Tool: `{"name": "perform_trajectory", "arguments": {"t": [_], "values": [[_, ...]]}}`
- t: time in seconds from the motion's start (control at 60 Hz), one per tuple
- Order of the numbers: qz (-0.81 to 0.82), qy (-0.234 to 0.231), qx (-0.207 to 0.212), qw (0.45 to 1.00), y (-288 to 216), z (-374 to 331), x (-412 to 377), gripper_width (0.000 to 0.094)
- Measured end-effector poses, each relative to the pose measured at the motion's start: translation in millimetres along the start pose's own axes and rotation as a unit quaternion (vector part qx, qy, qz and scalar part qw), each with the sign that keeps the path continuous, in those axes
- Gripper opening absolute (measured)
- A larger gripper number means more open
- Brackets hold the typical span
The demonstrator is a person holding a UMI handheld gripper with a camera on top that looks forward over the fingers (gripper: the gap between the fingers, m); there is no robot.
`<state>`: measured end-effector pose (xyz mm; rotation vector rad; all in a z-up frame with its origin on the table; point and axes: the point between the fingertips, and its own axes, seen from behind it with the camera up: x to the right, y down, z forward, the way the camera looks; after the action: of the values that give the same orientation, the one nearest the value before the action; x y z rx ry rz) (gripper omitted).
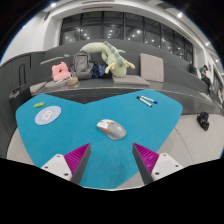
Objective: Arrange mouse
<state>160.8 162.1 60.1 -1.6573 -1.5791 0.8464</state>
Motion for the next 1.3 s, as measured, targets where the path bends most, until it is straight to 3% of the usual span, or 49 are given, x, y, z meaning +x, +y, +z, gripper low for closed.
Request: {"name": "perform_trajectory", "arguments": {"t": [0.367, 0.933, 1.033, 1.1, 1.3], "values": [[-0.014, 0.004, 0.006, 1.000, -12.6, 105.6, 17.9, 0.0852], [-0.021, 0.015, -0.028, 0.999, -42.5, 209.9, 18.6, 0.0855], [0.000, 0.018, -0.032, 0.999, -43.1, 216.5, 22.6, 0.0776], [0.014, 0.016, -0.040, 0.999, -38.5, 219.1, 20.8, 0.0523], [0.033, 0.039, -0.053, 0.997, -36.2, 216.5, 24.0, 0.0409]]}}
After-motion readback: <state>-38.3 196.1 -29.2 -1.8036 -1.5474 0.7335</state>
